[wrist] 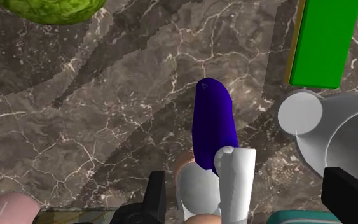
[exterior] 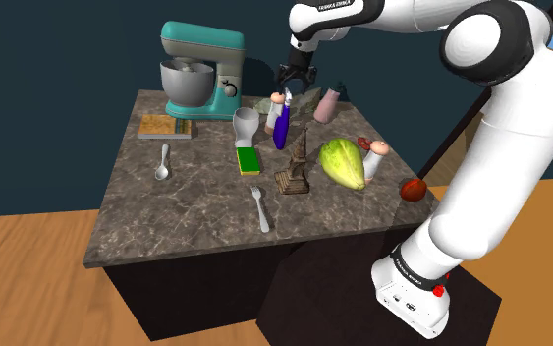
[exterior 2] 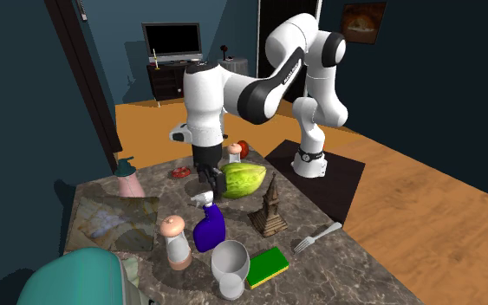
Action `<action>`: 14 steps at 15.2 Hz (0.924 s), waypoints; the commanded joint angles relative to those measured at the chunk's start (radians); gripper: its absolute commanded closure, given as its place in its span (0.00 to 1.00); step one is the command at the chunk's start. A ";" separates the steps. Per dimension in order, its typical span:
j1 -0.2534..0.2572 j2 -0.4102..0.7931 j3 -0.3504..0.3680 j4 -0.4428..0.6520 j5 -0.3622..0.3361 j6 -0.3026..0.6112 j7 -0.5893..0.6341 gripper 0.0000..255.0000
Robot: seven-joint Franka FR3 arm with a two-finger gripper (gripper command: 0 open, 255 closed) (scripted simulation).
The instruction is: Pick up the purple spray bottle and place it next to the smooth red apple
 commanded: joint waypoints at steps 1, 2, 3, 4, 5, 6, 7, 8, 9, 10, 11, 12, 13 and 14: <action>0.000 0.015 0.000 -0.002 0.001 0.019 0.003 0.00; 0.000 0.020 0.000 -0.010 0.001 0.030 0.002 0.00; 0.000 0.024 0.000 -0.017 0.001 0.042 0.002 0.00; 0.000 0.029 0.000 -0.024 0.002 0.054 0.002 0.00; 0.000 0.033 0.001 -0.031 0.002 0.066 0.002 0.00; 0.000 0.036 0.001 -0.036 0.003 0.072 0.001 0.00; 0.000 0.036 0.001 -0.035 0.003 0.072 0.001 0.00; 0.000 0.036 0.001 -0.035 0.003 0.072 0.001 0.00; 0.000 0.036 0.001 -0.035 0.003 0.072 0.001 0.00; 0.000 0.036 0.001 -0.035 0.003 0.072 0.001 0.00; 0.000 0.036 0.001 -0.035 0.003 0.072 0.001 0.00; 0.000 0.036 0.001 -0.035 0.003 0.072 0.001 0.00; 0.000 0.036 0.001 -0.035 0.003 0.072 0.001 0.00; 0.000 0.036 0.001 -0.035 0.003 0.072 0.001 1.00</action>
